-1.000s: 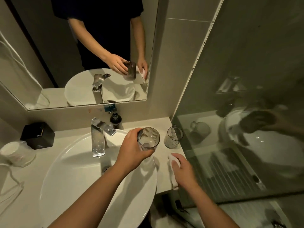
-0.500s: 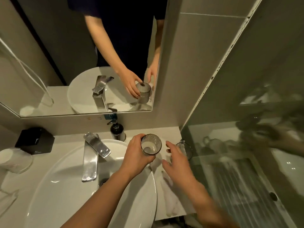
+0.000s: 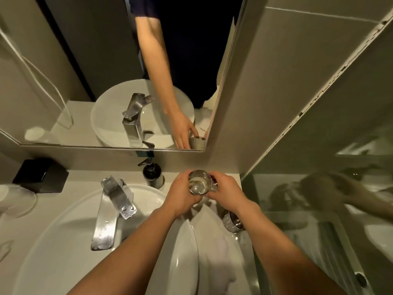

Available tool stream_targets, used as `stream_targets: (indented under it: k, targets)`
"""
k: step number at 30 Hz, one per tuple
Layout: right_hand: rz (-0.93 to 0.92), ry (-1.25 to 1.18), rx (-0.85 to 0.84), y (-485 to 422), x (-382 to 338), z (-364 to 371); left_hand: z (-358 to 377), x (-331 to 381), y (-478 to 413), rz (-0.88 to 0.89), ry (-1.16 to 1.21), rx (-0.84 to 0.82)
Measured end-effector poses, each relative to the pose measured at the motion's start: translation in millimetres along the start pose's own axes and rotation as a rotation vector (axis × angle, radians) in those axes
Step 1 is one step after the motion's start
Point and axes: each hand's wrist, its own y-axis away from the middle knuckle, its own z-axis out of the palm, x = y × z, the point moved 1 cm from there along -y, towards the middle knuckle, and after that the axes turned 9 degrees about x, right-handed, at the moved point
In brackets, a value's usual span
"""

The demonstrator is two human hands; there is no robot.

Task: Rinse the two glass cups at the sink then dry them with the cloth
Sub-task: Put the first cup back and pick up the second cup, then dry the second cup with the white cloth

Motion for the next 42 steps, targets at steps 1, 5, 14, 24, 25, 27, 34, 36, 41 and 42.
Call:
stream_targets:
  k: [1,5,14,24,25,27,34,36,41,42]
  targets:
    - [0.001,-0.002,-0.004,-4,2,1,2,-4,-4,-0.01,-0.008,-0.006]
    - [0.016,0.006,-0.024,-18,7,7,7,-14,-21,-0.024,-0.036,-0.037]
    - [0.037,-0.032,-0.045,-36,10,22,7,-28,-43,-0.062,-0.066,-0.087]
    - [0.054,-0.05,-0.058,-44,13,29,7,-36,-46,-0.085,-0.051,-0.09]
    - [0.054,-0.046,-0.057,-44,14,29,7,-36,-46,-0.088,-0.054,-0.089]
    - [0.058,-0.032,-0.055,-42,13,29,7,-37,-45,-0.094,-0.07,-0.09]
    - [0.117,-0.022,0.045,-8,10,-12,-15,-18,-16,-0.017,-0.177,0.007]
    - [0.17,-0.001,0.13,19,16,-34,-16,-7,6,0.112,-0.192,0.019]
    - [0.392,0.116,0.099,93,46,-47,23,30,46,0.274,-0.234,-0.348]
    - [0.43,0.128,0.07,103,53,-43,35,33,46,0.276,-0.241,-0.392]
